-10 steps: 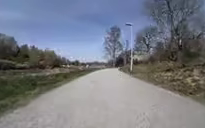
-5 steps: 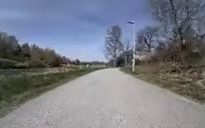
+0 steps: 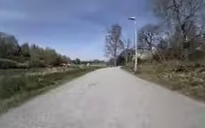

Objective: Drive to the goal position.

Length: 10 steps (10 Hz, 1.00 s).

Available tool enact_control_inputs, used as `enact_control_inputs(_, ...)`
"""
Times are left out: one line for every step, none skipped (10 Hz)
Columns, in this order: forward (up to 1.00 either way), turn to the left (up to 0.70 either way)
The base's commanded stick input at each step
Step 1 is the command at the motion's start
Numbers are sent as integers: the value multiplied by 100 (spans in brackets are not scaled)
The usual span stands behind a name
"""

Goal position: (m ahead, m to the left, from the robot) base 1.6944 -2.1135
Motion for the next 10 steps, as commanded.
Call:
enact_control_inputs(85, 0)
enact_control_inputs(85, 0)
enact_control_inputs(85, 0)
enact_control_inputs(85, 0)
enact_control_inputs(85, 0)
enact_control_inputs(85, 0)
enact_control_inputs(85, 0)
enact_control_inputs(85, 0)
enact_control_inputs(85, 0)
enact_control_inputs(85, 0)
